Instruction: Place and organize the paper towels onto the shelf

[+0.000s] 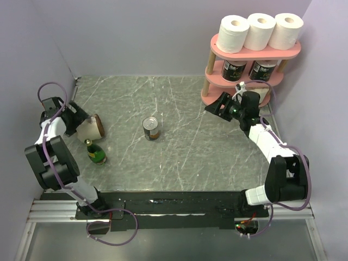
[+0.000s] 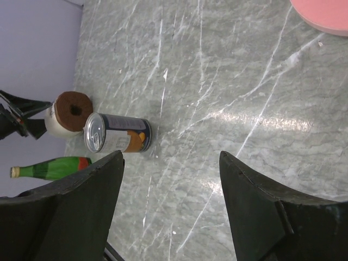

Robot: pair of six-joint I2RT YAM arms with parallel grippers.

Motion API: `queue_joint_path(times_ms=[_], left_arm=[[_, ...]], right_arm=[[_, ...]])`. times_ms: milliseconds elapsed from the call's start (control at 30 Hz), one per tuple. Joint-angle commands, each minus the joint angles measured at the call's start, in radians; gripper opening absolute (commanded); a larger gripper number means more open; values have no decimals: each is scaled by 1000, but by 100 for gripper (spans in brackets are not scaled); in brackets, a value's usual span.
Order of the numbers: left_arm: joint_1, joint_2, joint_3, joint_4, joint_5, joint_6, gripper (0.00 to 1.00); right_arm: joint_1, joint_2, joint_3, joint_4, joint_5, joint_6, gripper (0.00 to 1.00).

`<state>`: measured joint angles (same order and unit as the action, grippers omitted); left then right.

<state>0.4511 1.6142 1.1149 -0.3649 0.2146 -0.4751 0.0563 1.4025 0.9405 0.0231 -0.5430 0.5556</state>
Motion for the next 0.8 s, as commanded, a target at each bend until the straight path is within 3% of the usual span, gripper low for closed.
queue_joint_path(times_ms=[0,233,400,767], left_arm=[[3,-59,-44,135,218,-30,97],[-104,-102,-44,213,333,-56,97],[-228,-74,-20,274,321,-83,96],[-518,62,190,256,213,-65,97]], right_arm=[[-1,-37,6,21,-3,-17,78],[-1,-39,-2,32,-8,-8,78],[-1,-43,-5,32,-6,-8,78],[-6,-69,-22,28,2,-16,79]])
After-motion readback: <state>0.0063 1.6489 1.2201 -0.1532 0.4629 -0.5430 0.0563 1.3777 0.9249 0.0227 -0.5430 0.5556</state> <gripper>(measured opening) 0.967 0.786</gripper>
